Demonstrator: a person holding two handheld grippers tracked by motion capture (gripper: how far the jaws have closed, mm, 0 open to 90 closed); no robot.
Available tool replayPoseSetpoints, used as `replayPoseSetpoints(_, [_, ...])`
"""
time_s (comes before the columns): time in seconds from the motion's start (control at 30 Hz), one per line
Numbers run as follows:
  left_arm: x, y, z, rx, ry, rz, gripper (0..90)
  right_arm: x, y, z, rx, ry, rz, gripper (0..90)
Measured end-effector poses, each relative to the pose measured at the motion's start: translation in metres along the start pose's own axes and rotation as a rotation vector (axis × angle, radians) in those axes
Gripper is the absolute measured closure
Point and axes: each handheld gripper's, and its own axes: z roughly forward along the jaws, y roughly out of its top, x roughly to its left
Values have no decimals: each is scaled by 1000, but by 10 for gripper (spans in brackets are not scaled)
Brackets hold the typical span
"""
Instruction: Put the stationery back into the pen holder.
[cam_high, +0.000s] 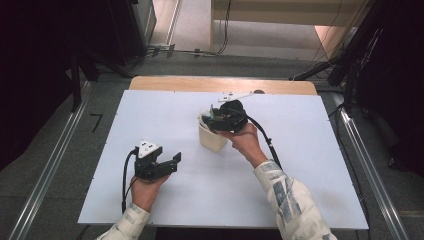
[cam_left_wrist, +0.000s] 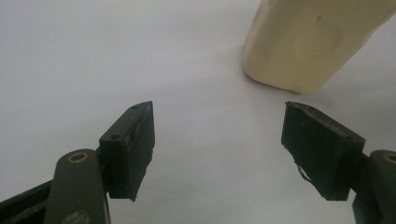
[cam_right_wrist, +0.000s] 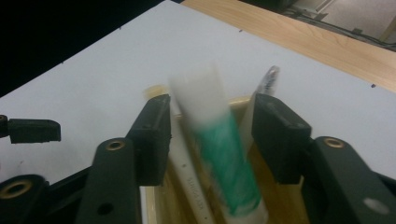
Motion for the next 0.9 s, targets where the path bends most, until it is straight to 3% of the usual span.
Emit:
replayPoseSetpoints(0.47, [0, 0, 0, 0, 0, 2, 268, 2, -3, -3, 13, 1, -17, 304])
replayPoseSetpoints(0.9, [1, 0, 0, 0, 4, 2, 268, 4, -8, -12, -14, -16, -55, 228])
